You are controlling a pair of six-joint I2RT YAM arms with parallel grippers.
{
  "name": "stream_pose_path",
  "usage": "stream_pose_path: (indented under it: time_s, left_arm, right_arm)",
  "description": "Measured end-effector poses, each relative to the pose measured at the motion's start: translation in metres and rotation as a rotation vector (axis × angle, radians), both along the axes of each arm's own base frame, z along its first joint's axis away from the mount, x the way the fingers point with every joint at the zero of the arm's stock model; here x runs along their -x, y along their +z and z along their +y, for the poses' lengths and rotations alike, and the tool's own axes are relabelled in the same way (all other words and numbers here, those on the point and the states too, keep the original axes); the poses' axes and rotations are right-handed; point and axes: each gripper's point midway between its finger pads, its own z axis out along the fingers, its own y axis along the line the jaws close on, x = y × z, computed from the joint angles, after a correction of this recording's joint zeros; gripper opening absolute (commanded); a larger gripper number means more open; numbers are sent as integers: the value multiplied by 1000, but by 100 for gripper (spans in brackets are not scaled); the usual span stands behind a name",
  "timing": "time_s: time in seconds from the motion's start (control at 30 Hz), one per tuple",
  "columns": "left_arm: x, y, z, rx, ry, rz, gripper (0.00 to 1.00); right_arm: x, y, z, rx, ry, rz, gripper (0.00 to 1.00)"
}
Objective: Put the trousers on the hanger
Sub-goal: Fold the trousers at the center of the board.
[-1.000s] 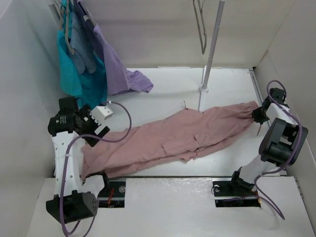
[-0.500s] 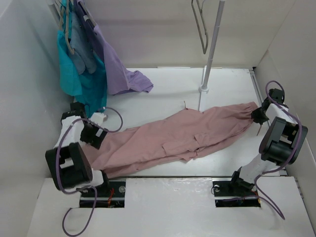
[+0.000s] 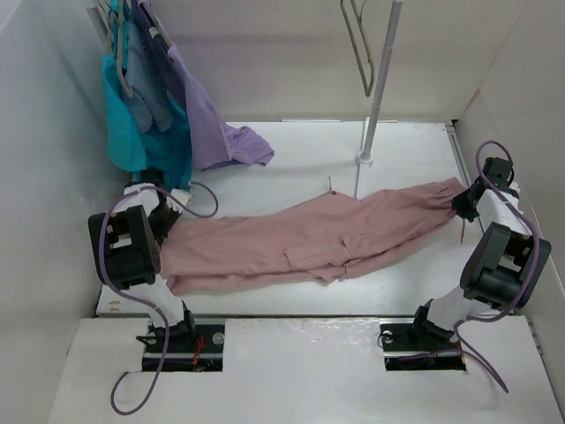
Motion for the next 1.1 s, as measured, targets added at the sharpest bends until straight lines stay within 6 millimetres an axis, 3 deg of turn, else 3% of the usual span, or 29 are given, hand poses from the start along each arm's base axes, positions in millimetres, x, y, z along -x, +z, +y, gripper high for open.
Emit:
stream_pose_path:
  time_s: [0.03, 0.07, 0.17, 0.27, 0.3, 0.47, 0.63, 0.7, 0.8, 0.93, 0.97, 1.1]
  left_arm:
    - [-19, 5, 5, -12, 4, -42, 0]
    - [-39, 11, 9, -23, 9, -89, 10]
    - [-88, 38, 19, -66, 2, -218, 62]
    - [-117, 62, 26, -106, 7, -317, 80]
    - [-120, 66, 28, -115, 10, -333, 96]
    - [-100, 75, 21, -104, -21, -334, 98]
    - [-52, 131, -8, -33, -203, -408, 98]
    - [-23, 139, -19, -21, -280, -402, 98]
    - [21, 111, -25, 1, -320, -278, 98]
    - [59, 47, -28, 46, -292, -73, 98]
    - [62, 38, -27, 48, -277, -51, 98]
    - [42, 33, -23, 29, -199, -112, 75]
  right_arm:
    - [0, 6, 1, 6, 7, -13, 0]
    - [0, 13, 1, 12, 10, -30, 0]
    - [-2, 37, 3, 35, 25, -97, 0]
    - [-4, 54, 5, 54, 38, -157, 0]
    - [-3, 54, 8, 50, 45, -163, 0]
    - [3, 38, 19, 8, 85, -142, 0]
    - [6, 35, 25, -5, 111, -143, 0]
    - [7, 37, 26, -2, 117, -151, 0]
    - [6, 43, 27, 8, 128, -170, 0]
    - [4, 43, 27, 10, 137, -181, 0]
    - [5, 42, 28, 8, 139, -178, 0]
    - [6, 40, 29, 6, 141, -174, 0]
